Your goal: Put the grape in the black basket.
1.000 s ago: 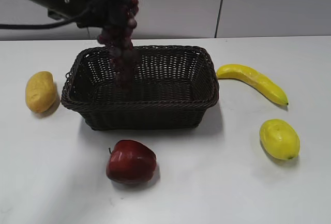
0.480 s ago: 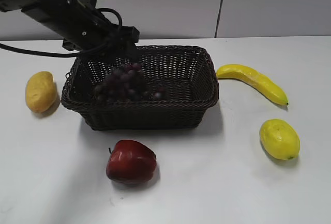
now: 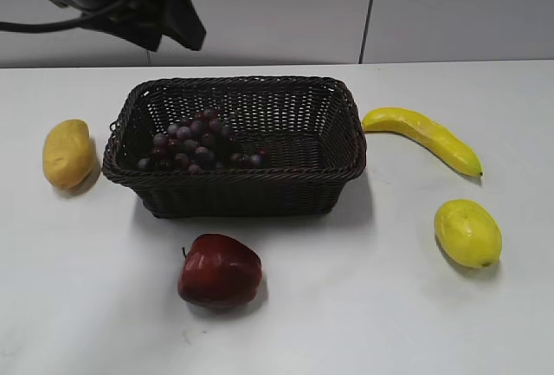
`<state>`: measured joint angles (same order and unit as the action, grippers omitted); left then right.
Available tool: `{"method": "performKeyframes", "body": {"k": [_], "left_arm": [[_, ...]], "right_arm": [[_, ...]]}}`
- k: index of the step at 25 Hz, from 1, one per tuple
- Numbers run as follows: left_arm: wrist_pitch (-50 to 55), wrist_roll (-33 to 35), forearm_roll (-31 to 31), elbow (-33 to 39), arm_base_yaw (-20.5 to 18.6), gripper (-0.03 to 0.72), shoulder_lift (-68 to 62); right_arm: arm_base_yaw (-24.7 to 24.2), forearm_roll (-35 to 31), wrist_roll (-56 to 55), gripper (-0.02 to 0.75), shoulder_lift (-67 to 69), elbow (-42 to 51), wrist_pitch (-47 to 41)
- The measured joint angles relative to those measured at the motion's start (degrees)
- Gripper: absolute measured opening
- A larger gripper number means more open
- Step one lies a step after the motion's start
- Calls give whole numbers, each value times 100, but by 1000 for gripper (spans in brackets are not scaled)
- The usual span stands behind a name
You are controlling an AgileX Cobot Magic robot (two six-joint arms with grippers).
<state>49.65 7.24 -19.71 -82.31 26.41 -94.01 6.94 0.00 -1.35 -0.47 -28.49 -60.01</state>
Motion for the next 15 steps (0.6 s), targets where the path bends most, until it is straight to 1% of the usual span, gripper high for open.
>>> {"method": "performKeyframes", "body": {"k": [5, 7, 9, 12, 15], "left_arm": [[1471, 0, 909, -58, 0, 542, 813], [1814, -103, 1255, -63, 0, 541, 1062], [1967, -314, 1663, -63, 0, 539, 1283], [1999, -532, 2104, -52, 0, 538, 1567], [1998, -641, 2290, 207, 0, 539, 1923]], "right_arm": [[0, 0, 0, 590, 0, 0, 0], [0, 0, 0, 590, 0, 0, 0], [0, 0, 0, 590, 0, 0, 0], [0, 0, 0, 590, 0, 0, 0], [0, 0, 0, 590, 0, 0, 0]]}}
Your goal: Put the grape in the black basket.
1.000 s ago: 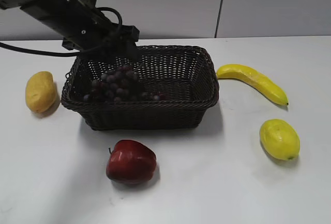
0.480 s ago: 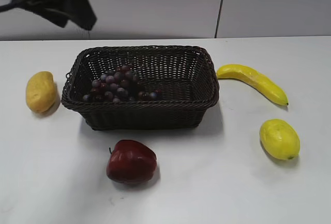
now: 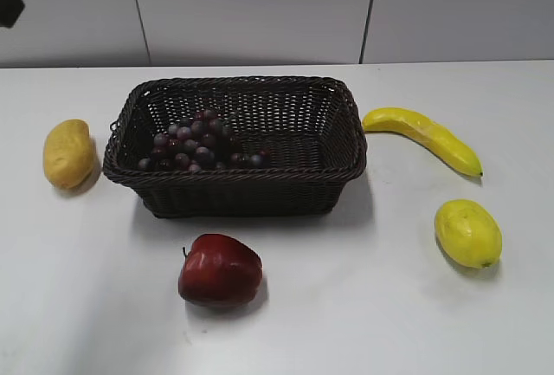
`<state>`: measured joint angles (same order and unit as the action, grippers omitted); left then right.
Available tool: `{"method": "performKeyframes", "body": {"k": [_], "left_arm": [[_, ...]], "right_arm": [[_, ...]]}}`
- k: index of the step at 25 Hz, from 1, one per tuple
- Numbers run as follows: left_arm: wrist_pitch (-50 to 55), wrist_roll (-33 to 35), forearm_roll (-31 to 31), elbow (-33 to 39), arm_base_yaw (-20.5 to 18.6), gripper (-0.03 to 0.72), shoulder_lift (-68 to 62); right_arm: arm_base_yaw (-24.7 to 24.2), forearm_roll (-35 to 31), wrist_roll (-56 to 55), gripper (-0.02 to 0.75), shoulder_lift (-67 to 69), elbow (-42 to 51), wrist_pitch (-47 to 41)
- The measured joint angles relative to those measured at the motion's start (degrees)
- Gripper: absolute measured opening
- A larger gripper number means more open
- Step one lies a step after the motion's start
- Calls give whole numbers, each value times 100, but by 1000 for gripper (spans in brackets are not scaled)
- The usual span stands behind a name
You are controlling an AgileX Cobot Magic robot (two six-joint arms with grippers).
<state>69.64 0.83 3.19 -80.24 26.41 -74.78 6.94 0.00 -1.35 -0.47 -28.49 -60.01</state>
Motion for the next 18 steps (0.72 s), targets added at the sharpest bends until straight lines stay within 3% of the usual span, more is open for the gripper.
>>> {"method": "performKeyframes", "body": {"k": [5, 13, 18], "left_arm": [[12, -136, 323, 1095, 0, 536, 750], [32, -160, 152, 2932, 0, 537, 2368], [35, -162, -29, 3914, 0, 622, 3270]], "right_arm": [[0, 0, 0, 590, 0, 0, 0], [0, 0, 0, 590, 0, 0, 0], [0, 0, 0, 590, 0, 0, 0]]}}
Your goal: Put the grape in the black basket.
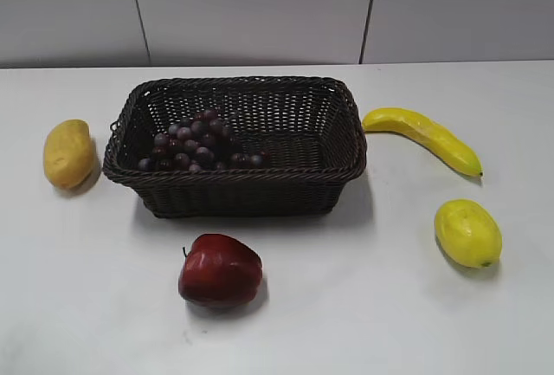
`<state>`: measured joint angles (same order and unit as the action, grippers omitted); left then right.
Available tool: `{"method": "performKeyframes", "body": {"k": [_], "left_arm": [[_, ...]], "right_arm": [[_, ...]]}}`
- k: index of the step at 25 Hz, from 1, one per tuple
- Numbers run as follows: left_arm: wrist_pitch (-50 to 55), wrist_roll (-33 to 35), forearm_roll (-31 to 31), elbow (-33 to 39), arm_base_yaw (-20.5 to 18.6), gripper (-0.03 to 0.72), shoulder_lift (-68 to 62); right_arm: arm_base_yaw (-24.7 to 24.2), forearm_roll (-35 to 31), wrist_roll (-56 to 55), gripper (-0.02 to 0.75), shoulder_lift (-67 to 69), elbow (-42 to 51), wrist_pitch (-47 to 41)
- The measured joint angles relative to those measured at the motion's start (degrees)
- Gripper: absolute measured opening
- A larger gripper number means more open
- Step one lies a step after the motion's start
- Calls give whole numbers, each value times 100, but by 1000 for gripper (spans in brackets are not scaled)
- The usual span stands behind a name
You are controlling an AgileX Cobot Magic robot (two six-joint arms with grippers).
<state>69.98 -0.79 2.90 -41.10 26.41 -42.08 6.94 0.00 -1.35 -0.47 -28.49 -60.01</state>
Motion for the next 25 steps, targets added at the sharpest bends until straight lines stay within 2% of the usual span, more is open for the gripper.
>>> {"method": "performKeyframes", "body": {"k": [4, 10, 18, 25], "left_arm": [[-107, -5, -32, 633, 0, 634, 631], [-688, -16, -176, 1218, 0, 634, 1111], [-791, 179, -342, 1245, 0, 629, 1136], [-793, 200, -347, 1245, 0, 564, 1136]], "right_arm": [[0, 0, 0, 590, 0, 0, 0], [0, 0, 5, 590, 0, 0, 0], [0, 0, 1, 590, 0, 0, 0], [0, 0, 1, 590, 0, 0, 0]]}}
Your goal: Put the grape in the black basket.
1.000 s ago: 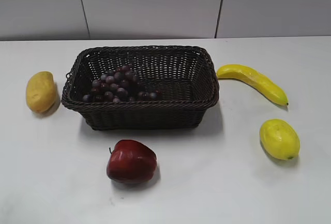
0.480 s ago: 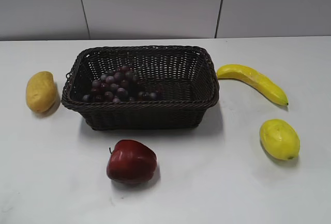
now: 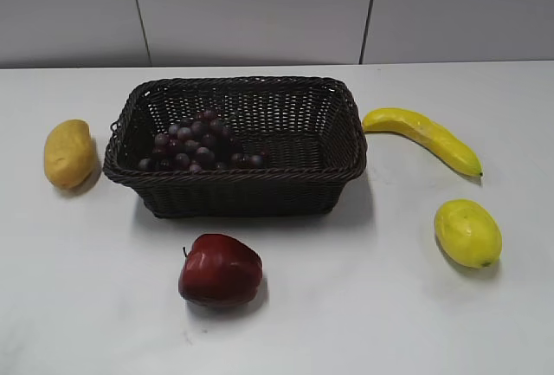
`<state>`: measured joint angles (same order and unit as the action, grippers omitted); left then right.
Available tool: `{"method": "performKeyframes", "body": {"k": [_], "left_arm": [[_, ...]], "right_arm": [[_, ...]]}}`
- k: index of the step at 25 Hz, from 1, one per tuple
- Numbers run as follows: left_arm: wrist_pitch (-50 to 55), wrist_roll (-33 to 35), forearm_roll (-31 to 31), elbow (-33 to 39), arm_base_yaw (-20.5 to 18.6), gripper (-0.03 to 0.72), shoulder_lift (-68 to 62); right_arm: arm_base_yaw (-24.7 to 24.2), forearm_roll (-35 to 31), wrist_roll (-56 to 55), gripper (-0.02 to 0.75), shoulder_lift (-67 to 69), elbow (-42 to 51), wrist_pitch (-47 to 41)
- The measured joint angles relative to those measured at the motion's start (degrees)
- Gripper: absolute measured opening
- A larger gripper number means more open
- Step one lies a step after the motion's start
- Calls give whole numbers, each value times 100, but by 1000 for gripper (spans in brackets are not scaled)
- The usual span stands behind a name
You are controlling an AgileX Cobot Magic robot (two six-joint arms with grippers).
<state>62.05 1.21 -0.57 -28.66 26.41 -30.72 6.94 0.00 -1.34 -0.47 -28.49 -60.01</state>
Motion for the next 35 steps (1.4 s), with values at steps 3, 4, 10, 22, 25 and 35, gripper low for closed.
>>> {"method": "performKeyframes", "body": {"k": [3, 4, 10, 22, 25, 35], "left_arm": [[0, 0, -32, 0, 0, 547, 0], [0, 2, -116, 0, 0, 543, 0], [0, 7, -313, 0, -23, 540, 98], [-20, 12, -284, 0, -2102, 539, 1824], [-20, 12, -278, 0, -2495, 539, 2154], [-18, 12, -278, 30, -2857, 538, 3087]], "right_arm": [[0, 0, 0, 590, 0, 0, 0], [0, 0, 0, 590, 0, 0, 0], [0, 0, 5, 590, 0, 0, 0], [0, 0, -2, 590, 0, 0, 0], [0, 0, -2, 590, 0, 0, 0], [0, 0, 5, 590, 0, 0, 5]]}}
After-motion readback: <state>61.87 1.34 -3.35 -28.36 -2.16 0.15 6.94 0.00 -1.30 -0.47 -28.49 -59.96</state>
